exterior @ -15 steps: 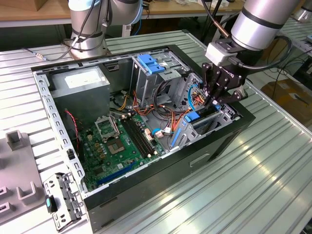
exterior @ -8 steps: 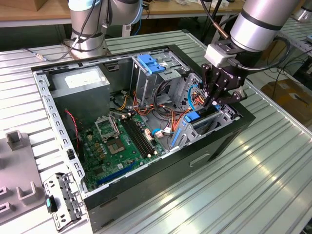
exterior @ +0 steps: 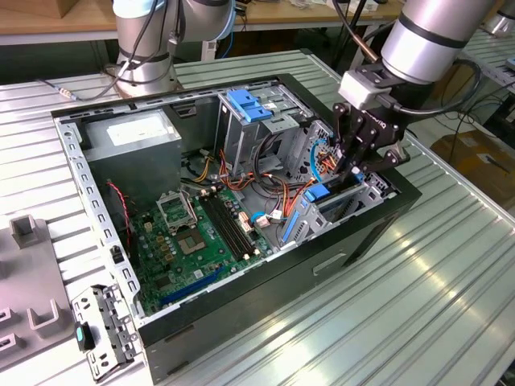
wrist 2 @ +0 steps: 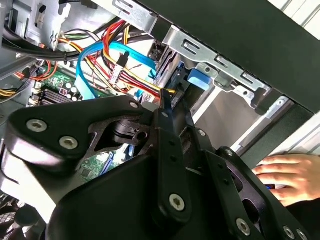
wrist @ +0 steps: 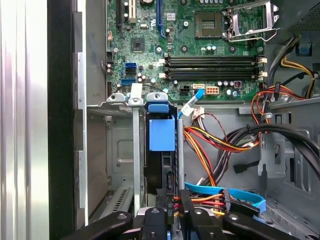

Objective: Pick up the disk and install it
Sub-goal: 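Insert the first disk wire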

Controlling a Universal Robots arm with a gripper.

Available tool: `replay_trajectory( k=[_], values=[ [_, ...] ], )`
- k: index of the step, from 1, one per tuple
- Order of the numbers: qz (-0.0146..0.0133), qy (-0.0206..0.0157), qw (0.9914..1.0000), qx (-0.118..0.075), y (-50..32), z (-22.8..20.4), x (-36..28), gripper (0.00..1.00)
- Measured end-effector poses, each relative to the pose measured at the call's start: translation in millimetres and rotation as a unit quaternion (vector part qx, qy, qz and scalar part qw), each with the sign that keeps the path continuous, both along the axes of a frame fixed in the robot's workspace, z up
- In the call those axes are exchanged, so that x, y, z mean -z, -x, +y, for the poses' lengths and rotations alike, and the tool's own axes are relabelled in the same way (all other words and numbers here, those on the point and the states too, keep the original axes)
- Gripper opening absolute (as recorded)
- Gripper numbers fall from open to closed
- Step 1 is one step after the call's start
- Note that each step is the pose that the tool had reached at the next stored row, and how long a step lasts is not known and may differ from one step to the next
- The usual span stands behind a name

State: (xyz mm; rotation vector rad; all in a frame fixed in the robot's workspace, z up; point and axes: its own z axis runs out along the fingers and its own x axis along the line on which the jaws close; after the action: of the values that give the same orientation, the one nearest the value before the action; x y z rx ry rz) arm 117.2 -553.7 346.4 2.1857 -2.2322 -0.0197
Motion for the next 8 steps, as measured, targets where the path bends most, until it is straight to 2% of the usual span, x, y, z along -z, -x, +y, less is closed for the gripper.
replay_trajectory(
  k=[3, 8],
  values=[
    [0.0, 0.0, 1.0, 0.0, -0.1, 0.0, -5.0, 0.24],
    [0.0, 0.0, 1.0, 0.0, -0.1, 0.0, -6.0, 0.24]
  ],
)
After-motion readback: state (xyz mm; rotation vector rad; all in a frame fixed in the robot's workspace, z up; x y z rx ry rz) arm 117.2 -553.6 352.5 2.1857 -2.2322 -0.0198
